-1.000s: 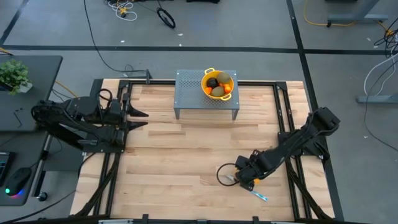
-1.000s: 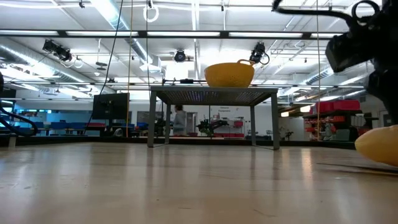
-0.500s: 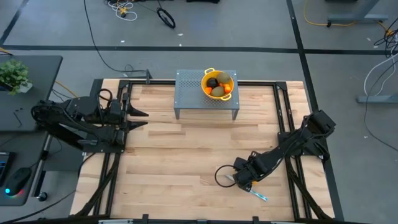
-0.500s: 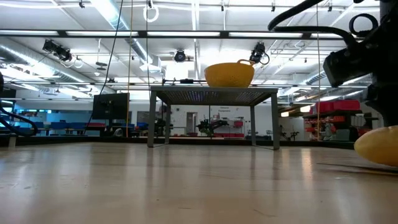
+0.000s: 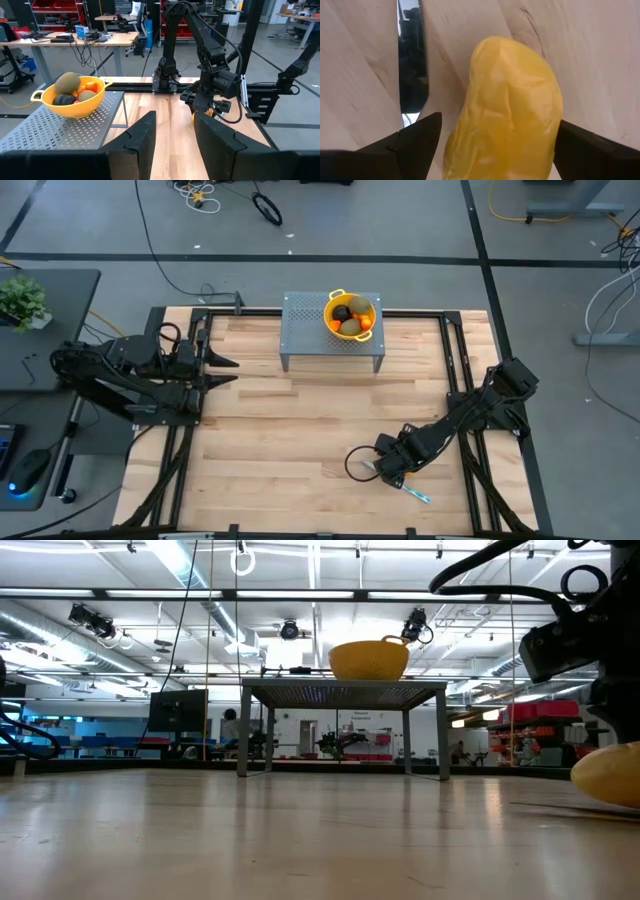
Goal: Pick & Place Fruit
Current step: Put the mango into the yellow strainer bowl on the shelf
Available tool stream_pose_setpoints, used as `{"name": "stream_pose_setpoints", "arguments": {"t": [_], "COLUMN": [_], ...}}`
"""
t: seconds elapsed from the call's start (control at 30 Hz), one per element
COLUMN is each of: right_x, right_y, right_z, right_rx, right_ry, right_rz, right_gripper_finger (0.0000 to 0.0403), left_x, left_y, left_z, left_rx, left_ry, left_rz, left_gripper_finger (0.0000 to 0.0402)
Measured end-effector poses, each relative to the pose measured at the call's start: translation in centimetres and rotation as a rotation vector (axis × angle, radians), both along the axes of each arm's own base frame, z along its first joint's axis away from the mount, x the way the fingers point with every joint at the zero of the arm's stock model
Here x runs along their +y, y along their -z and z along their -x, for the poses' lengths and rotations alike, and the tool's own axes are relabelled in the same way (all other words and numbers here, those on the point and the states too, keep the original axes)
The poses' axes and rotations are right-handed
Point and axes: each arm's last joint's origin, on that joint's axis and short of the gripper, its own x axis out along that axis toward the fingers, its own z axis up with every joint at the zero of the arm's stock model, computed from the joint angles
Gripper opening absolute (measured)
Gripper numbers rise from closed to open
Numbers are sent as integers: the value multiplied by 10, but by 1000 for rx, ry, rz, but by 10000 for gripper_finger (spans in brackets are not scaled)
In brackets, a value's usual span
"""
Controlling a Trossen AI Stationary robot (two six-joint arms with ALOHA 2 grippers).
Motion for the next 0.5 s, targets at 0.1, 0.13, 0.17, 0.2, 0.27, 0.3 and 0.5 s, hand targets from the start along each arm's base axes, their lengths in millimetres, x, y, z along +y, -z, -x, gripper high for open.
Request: {"name": "stream_pose_setpoints", "arguments": {"t": [0.1, 0.13, 0.17, 0.2, 0.27, 0.3, 0.5], "right_x": [0, 0, 0, 0, 0, 0, 0], "right_y": [0, 0, 0, 0, 0, 0, 0], "right_z": [0, 0, 0, 0, 0, 0, 0], "right_rx": [0, 0, 0, 1, 1, 1, 5], "right_ry": [0, 0, 0, 0, 0, 0, -1], "right_rz": [0, 0, 0, -1, -1, -1, -9], "right_gripper_finger": [329, 323, 317, 311, 299, 293, 277], "left_x": [0, 0, 0, 0, 0, 0, 0], "left_y": [0, 0, 0, 0, 0, 0, 0], "left_z": [0, 0, 0, 0, 0, 0, 0], "left_rx": [0, 0, 0, 0, 0, 0, 0], "left_ry": [0, 0, 0, 0, 0, 0, 0], "left_rz": [0, 0, 0, 0, 0, 0, 0], "left_gripper_finger": [141, 141, 141, 141, 141, 141, 141]}}
